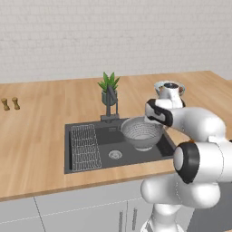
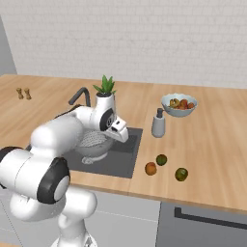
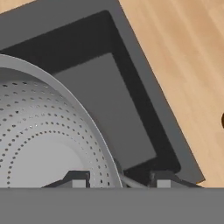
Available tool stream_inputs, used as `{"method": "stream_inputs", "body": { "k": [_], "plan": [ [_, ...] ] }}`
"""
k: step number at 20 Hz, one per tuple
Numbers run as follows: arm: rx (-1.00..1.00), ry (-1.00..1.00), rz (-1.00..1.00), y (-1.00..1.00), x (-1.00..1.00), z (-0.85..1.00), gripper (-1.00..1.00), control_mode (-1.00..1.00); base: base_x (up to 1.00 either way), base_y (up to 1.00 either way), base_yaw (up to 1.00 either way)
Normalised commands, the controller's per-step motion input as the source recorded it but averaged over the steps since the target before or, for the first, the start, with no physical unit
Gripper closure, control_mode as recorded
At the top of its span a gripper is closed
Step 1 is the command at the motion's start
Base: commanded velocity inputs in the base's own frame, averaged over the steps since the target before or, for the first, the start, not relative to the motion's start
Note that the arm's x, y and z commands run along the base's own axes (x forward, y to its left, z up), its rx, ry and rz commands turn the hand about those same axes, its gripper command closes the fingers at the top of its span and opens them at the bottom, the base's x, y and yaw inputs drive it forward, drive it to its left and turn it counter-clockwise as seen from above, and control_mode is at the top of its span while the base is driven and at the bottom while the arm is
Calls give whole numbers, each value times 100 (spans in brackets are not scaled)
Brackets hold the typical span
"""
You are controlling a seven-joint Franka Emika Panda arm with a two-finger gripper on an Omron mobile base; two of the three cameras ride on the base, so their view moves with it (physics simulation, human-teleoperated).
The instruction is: Put the colander in the sink, put the kiwi, mango, peach in the colander, and turn on the sink faucet and pour water over the colander.
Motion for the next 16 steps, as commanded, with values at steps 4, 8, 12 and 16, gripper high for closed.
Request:
{"method": "stream_inputs", "body": {
  "k": [4,8,12,16],
  "plan": [
    [0,-3,28,45,29,-63,100,-100,0,0,0],
    [4,-14,27,23,25,-34,100,-100,0,0,0],
    [6,-5,23,9,40,-38,100,-100,0,0,0],
    [0,9,14,2,63,-48,100,-100,0,0,0]
  ]
}}
